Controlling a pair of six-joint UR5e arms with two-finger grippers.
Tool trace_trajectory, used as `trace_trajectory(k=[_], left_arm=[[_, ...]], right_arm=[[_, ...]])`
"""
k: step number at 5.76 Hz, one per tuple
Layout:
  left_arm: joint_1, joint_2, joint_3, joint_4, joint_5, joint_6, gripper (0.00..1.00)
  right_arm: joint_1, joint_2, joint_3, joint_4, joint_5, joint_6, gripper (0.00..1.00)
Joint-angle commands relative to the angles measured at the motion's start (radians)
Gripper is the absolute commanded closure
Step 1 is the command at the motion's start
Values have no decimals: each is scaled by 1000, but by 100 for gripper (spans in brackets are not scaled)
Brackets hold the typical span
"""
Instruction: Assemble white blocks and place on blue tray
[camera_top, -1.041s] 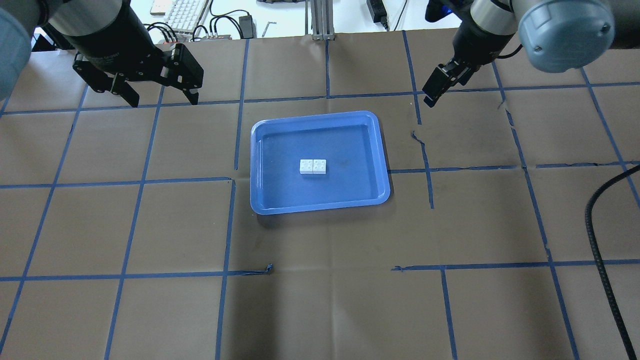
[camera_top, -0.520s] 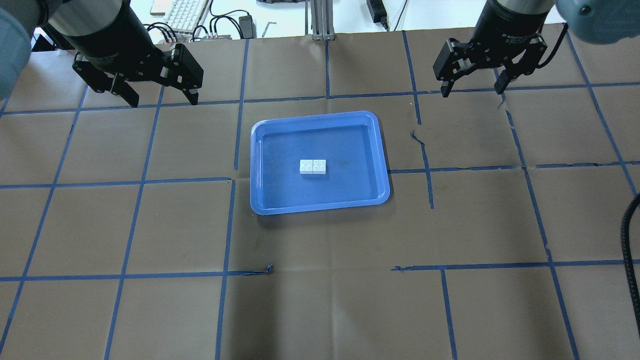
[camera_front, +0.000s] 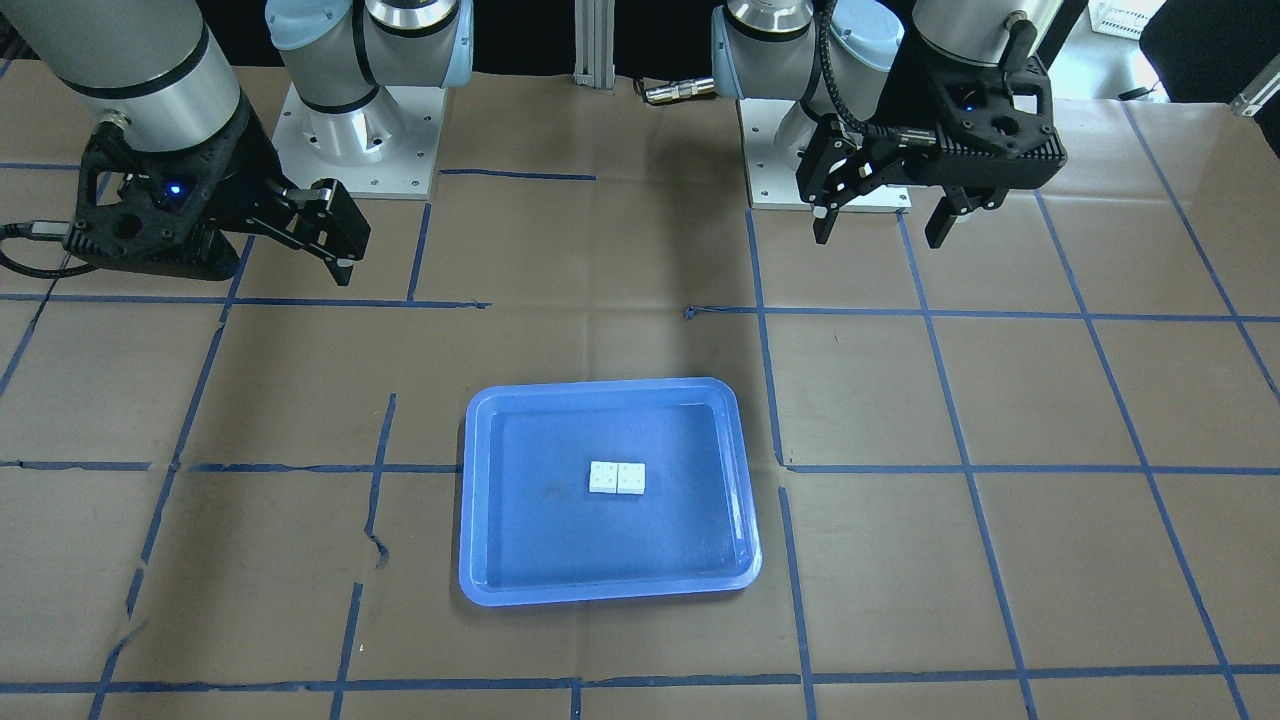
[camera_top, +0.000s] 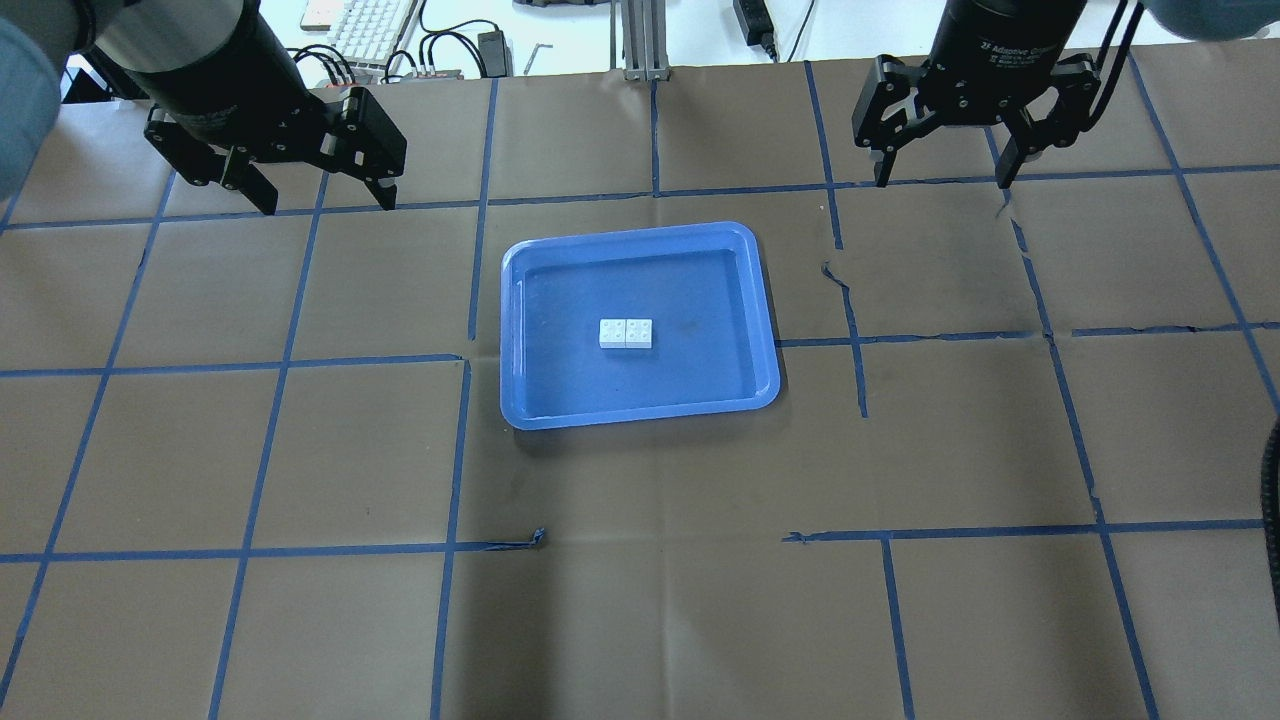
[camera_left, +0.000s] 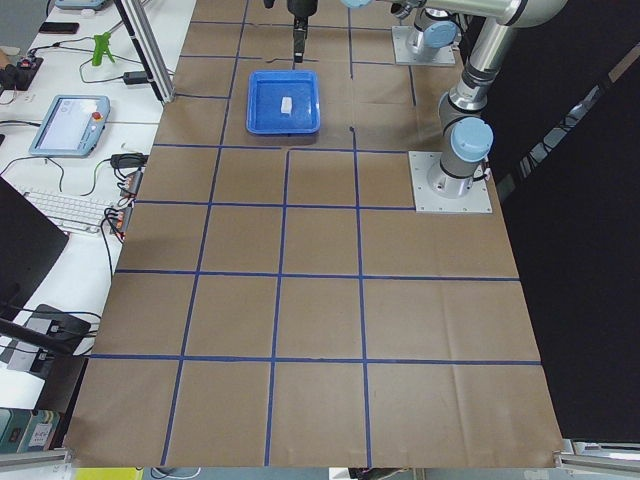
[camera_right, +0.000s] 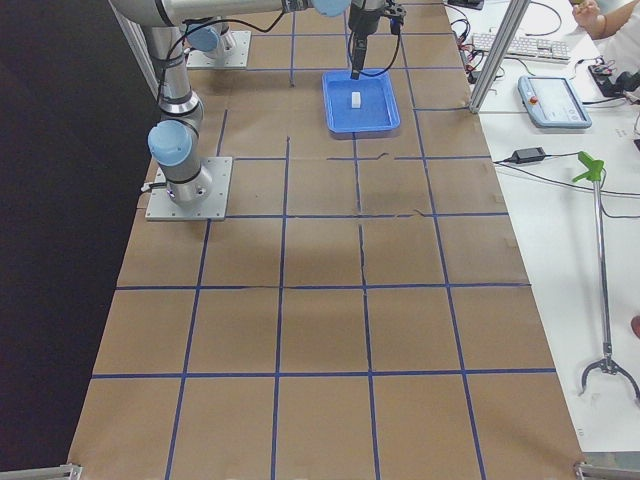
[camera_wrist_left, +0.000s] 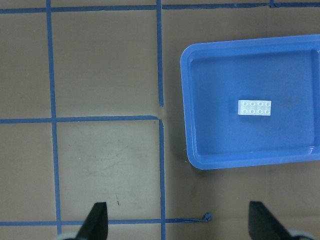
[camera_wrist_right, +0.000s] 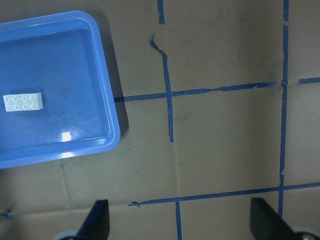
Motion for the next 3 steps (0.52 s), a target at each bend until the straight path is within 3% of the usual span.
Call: trace_trajectory(k=[1,3], left_arm=[[0,0,0,0,1,0,0],[0,0,0,-2,3,0,0]], right_arm=[[0,2,4,-2,1,2,0],[-1,2,7,-4,3,0,0]])
